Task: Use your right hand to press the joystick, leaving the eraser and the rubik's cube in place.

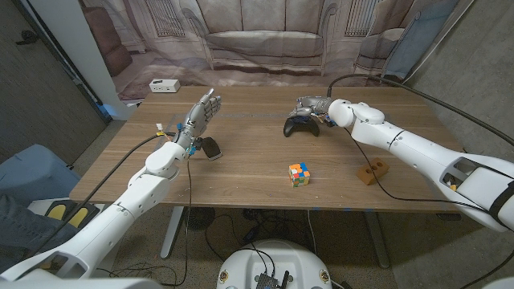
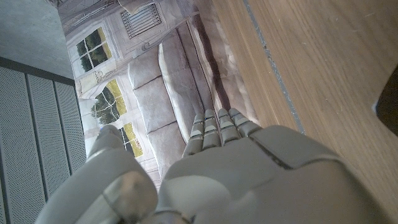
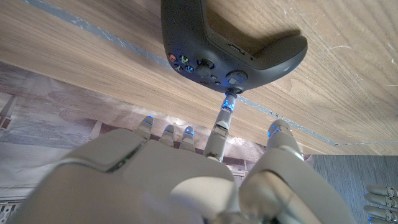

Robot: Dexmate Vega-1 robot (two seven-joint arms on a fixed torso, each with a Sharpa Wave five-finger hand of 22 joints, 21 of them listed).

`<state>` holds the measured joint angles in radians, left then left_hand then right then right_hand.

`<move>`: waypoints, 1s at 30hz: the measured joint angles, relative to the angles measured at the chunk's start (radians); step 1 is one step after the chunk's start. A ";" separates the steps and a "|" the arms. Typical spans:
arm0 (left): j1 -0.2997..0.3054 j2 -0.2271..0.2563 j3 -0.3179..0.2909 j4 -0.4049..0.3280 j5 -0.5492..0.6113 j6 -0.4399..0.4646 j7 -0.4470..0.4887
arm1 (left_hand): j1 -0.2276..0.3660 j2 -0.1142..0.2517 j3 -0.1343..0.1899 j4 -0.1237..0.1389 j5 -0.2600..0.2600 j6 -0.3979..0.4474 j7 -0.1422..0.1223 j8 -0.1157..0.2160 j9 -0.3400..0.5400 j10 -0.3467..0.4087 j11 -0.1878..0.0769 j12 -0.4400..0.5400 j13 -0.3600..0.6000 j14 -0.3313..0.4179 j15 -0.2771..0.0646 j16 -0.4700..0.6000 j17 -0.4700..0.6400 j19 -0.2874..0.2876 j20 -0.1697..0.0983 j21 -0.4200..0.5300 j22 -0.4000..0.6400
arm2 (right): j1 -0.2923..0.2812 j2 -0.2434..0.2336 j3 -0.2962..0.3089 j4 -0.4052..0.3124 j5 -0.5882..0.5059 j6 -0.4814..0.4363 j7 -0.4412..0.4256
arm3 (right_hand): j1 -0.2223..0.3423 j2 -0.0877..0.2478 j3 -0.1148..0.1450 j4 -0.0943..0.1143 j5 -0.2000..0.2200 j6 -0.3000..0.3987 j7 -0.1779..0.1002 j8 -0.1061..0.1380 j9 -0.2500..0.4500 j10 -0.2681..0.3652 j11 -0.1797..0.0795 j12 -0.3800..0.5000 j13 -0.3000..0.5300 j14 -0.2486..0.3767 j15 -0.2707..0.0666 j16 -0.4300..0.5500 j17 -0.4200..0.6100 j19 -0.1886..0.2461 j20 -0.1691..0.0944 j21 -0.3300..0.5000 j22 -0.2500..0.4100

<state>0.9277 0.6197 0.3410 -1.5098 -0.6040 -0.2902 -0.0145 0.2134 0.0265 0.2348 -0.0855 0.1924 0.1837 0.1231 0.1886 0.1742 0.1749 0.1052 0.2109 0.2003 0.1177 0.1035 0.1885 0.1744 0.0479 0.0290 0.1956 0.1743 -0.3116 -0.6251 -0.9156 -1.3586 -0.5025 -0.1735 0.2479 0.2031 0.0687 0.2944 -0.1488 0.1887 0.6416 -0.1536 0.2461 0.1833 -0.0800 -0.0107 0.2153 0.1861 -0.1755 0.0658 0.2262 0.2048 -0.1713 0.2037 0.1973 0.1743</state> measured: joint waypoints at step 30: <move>0.022 0.011 -0.006 -0.027 -0.005 0.008 0.009 | -0.007 0.007 -0.004 -0.004 0.000 0.000 0.000 0.000 0.000 0.000 0.000 0.000 0.000 -0.004 -0.004 0.000 0.000 0.000 0.000 0.000 0.000 | -0.003 0.004 -0.004 0.004 -0.010 0.007 0.003 | 0.000 0.000 0.008 0.000 0.000 0.023 -0.002 -0.005 0.000 0.011 -0.011 0.000 0.000 0.004 -0.004 0.000 0.000 0.000 0.000 0.000 0.000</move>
<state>0.9493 0.6305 0.3350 -1.5364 -0.6091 -0.2820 -0.0058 0.2068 0.0332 0.2305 -0.0896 0.1924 0.1837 0.1231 0.1886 0.1742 0.1749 0.1052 0.2109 0.2003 0.1139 0.0997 0.1885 0.1744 0.0480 0.0289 0.1957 0.1743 -0.3143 -0.6216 -0.9199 -1.3549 -0.5129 -0.1667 0.2505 0.2031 0.0687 0.3026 -0.1489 0.1887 0.6648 -0.1555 0.2408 0.1837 -0.0691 -0.0218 0.2153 0.1864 -0.1716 0.0622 0.2262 0.2049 -0.1713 0.2037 0.1973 0.1743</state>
